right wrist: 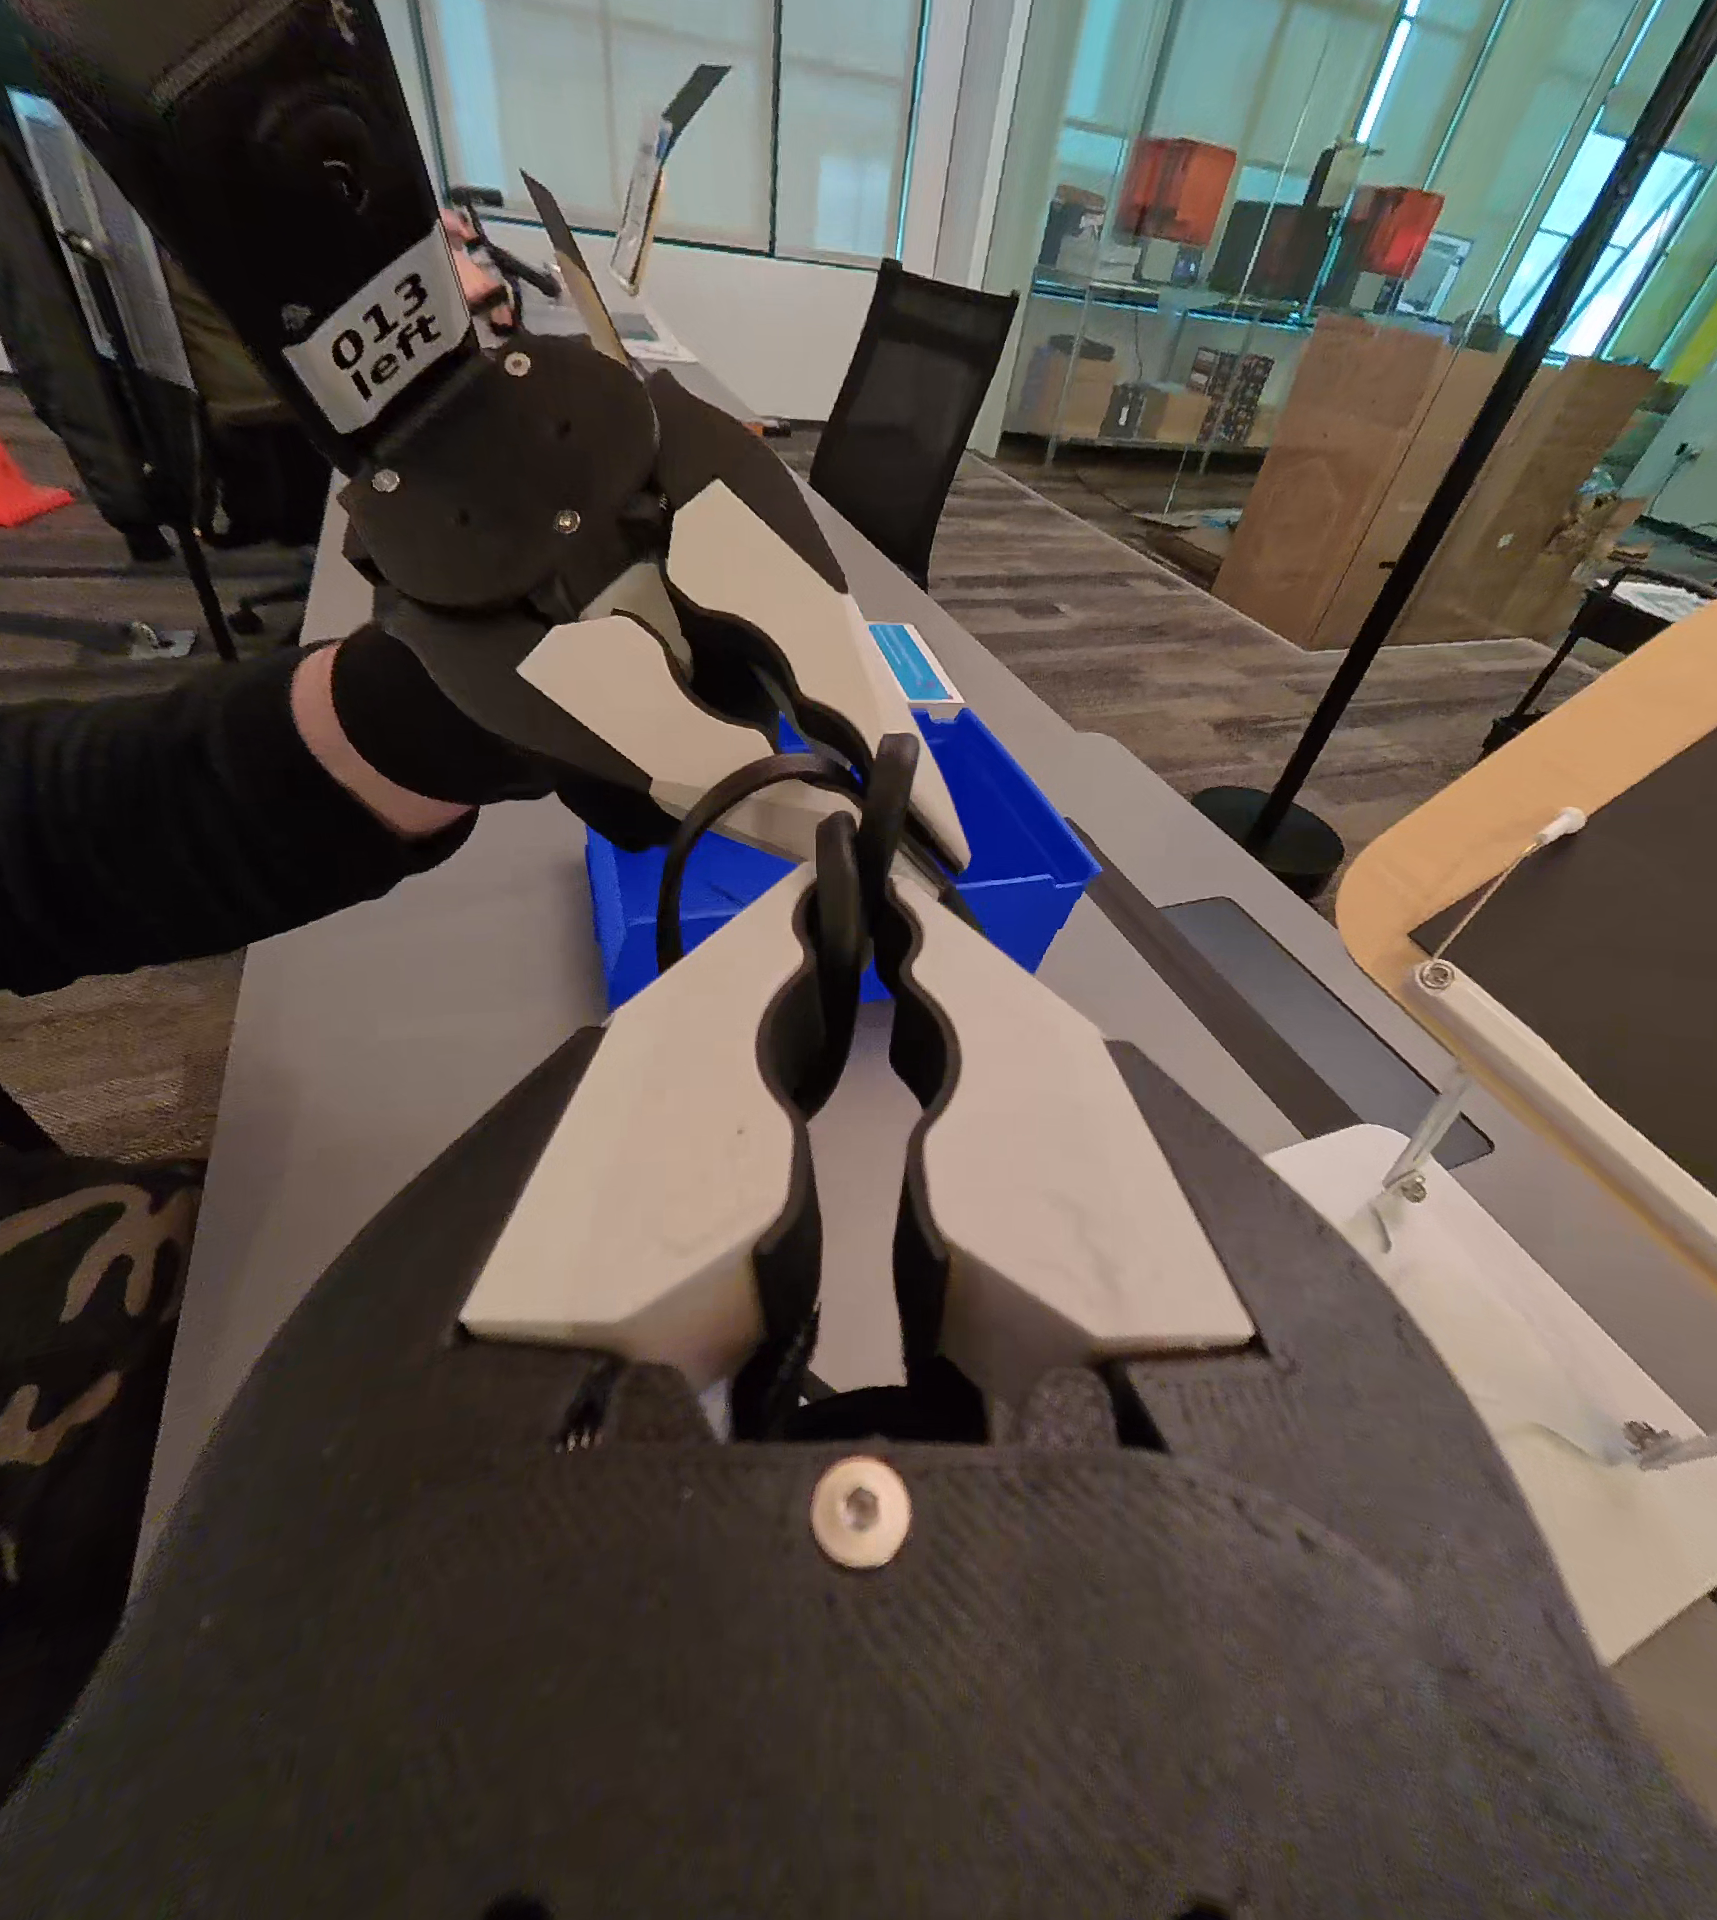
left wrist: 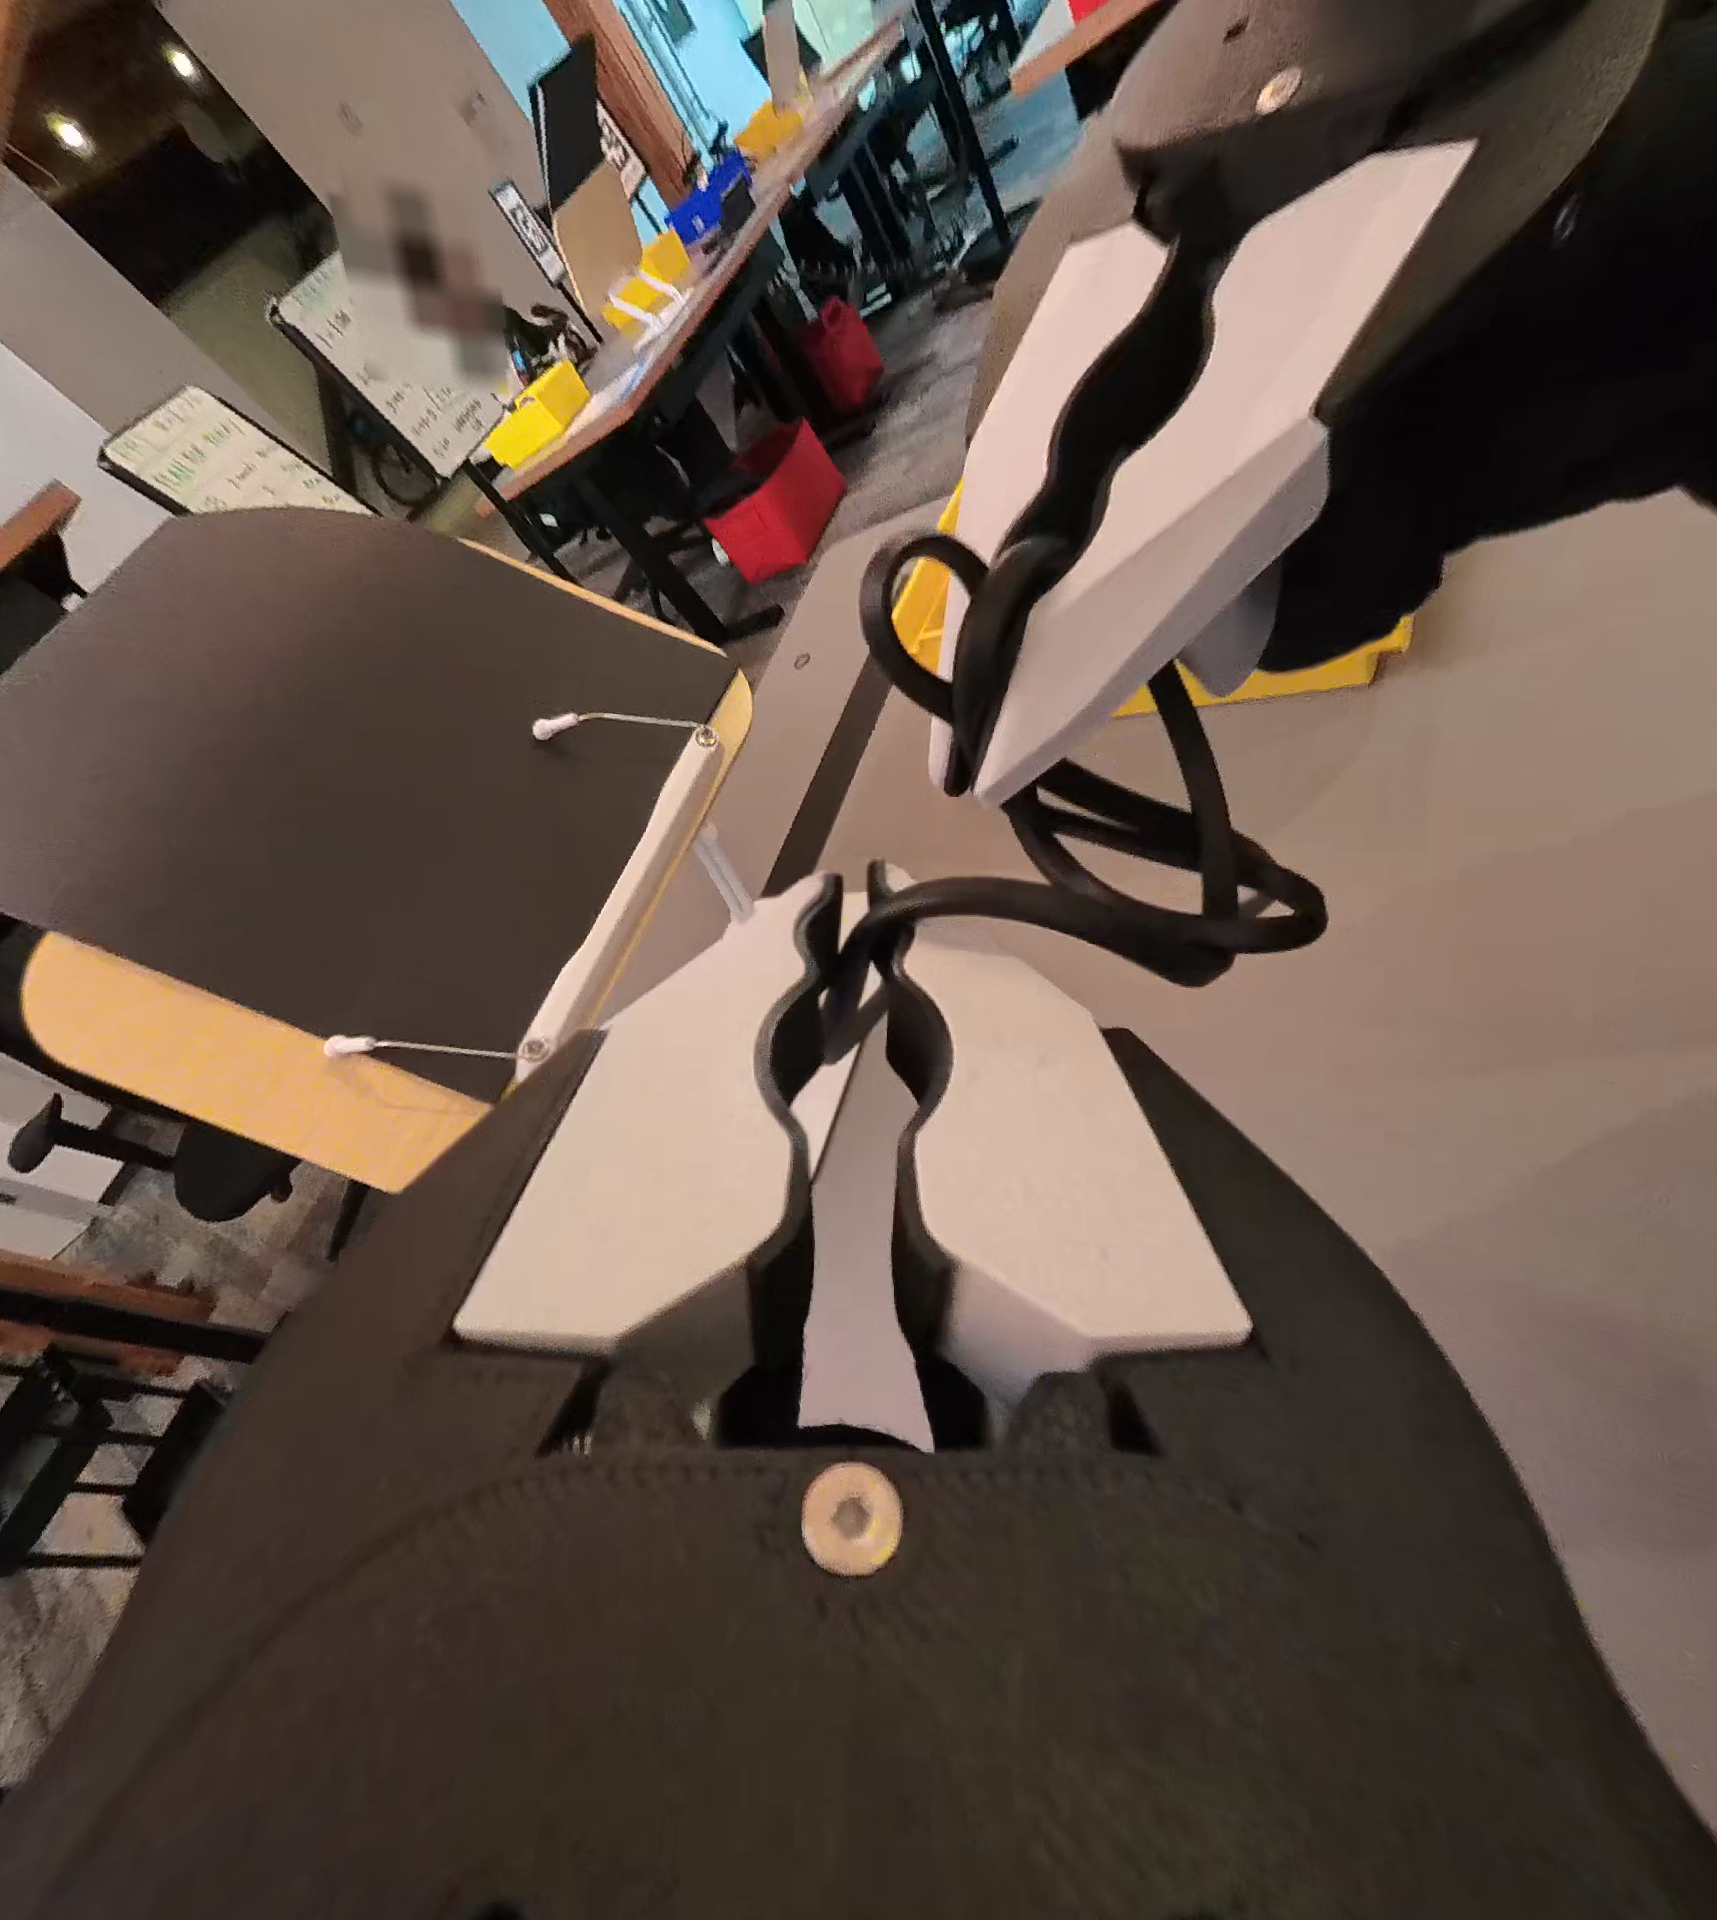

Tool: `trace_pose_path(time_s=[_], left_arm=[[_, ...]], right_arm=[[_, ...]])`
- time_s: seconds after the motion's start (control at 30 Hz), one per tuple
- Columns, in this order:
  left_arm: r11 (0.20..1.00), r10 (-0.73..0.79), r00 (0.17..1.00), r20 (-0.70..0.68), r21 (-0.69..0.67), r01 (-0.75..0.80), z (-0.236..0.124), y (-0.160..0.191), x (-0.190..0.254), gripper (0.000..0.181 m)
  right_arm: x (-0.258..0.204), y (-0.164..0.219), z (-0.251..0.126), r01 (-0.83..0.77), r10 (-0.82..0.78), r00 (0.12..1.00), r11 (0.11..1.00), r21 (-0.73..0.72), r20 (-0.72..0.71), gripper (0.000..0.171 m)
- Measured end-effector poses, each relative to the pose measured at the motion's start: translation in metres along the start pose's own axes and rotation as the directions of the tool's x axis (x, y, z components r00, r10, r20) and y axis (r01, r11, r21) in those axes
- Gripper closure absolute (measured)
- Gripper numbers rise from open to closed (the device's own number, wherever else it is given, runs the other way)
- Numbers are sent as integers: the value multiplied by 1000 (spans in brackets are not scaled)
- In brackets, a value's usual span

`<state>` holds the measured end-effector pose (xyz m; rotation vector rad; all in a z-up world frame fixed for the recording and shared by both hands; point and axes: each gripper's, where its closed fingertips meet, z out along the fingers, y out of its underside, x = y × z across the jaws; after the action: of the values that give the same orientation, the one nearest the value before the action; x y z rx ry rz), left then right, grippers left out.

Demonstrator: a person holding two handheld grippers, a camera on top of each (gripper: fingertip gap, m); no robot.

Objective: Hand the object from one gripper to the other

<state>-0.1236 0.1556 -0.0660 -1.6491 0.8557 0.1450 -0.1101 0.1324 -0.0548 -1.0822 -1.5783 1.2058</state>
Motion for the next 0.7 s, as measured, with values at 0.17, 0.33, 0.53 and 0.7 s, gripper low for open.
trace_pose_path(time_s=[0.17, 0.33, 0.53, 0.7], left_arm=[[986, -126, 988, -87, 97, 135, -2, -14, 6, 176], [947, -260, 953, -159, 152, 284, -3, -17, 2, 171], [896, -325, 899, -295, 208, 392, -11, -26, 7, 162], [895, -332, 871, -362, 170, 412, -5, -24, 21, 143]], right_arm=[[2, -3, 4, 31, -30, 999, 999, 37, -28, 168], [5, -5, 3, 16, -14, 999, 999, 47, -47, 168], [11, -5, 0, 0, 4, 998, 998, 58, -64, 168], [7, -9, 4, 2, 3, 998, 996, 89, -58, 168]])
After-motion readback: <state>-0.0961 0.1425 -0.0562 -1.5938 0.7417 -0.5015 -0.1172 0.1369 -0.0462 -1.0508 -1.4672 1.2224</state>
